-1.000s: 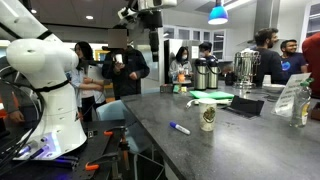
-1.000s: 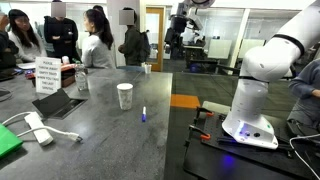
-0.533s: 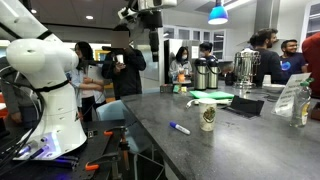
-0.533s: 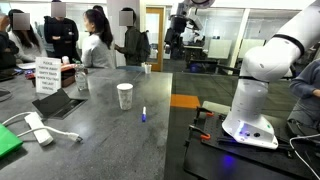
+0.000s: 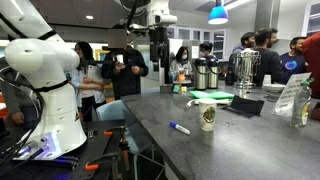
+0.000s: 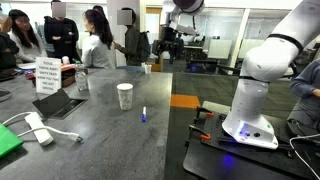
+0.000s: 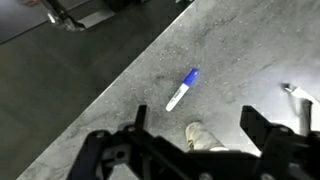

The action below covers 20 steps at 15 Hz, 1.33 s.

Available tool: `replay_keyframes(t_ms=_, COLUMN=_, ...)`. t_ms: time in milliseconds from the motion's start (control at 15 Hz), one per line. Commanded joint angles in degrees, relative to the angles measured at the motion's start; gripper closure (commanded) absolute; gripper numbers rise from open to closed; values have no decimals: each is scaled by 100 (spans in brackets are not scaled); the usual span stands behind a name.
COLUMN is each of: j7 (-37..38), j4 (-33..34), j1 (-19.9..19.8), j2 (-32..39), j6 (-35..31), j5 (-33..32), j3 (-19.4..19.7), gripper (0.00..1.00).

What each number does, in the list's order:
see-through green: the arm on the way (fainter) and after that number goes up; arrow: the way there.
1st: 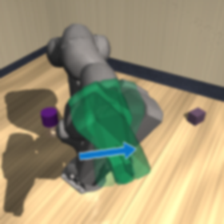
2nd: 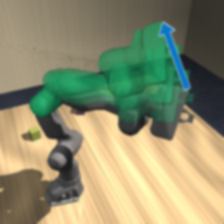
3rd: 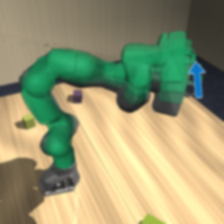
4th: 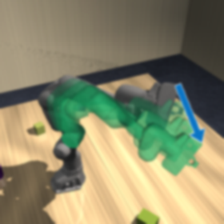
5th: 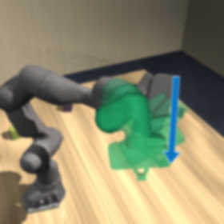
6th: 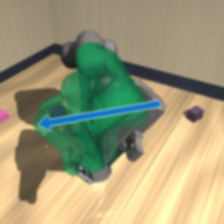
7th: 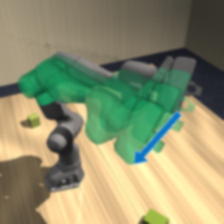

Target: Pick up the marker and put it in the cup

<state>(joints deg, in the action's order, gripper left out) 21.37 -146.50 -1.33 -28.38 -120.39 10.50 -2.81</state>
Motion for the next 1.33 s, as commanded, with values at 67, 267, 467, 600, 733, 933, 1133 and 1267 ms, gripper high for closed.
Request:
replay_keyframes(t_ms=67, j7=1095, j4=38, j1=-174, j2=667, j6=-593, j5=263, j3=-224, gripper=0)
replay_keyframes(t_ms=267, j7=1139, j4=-220, j1=-55, j2=1003, j6=-1497, j5=681, j3=-129, gripper=0)
replay_keyframes(t_ms=467, j7=1090, j4=-401, j1=-18, j2=1465, j6=-2370, j5=964, j3=-124, gripper=0)
replay_keyframes(t_ms=600, j7=986, j4=-436, j1=-5, j2=1823, j6=-2604, j5=1050, j3=-71, gripper=0)
replay_keyframes(t_ms=733, j7=1213, j4=-362, j1=-69, j2=2220, j6=-2619, j5=863, j3=-76, gripper=0)
replay_keyframes(t_ms=933, j7=1209, j4=-146, j1=-53, j2=2793, j6=-2627, j5=796, j3=41, gripper=0)
replay_keyframes(t_ms=1133, j7=1117, j4=197, j1=-15, j2=3361, j6=-2709, j5=705, j3=178, gripper=0)
replay_keyframes(t_ms=1267, j7=1169, j4=493, j1=43, j2=3721, j6=-2696, j5=628, j3=242, gripper=0)
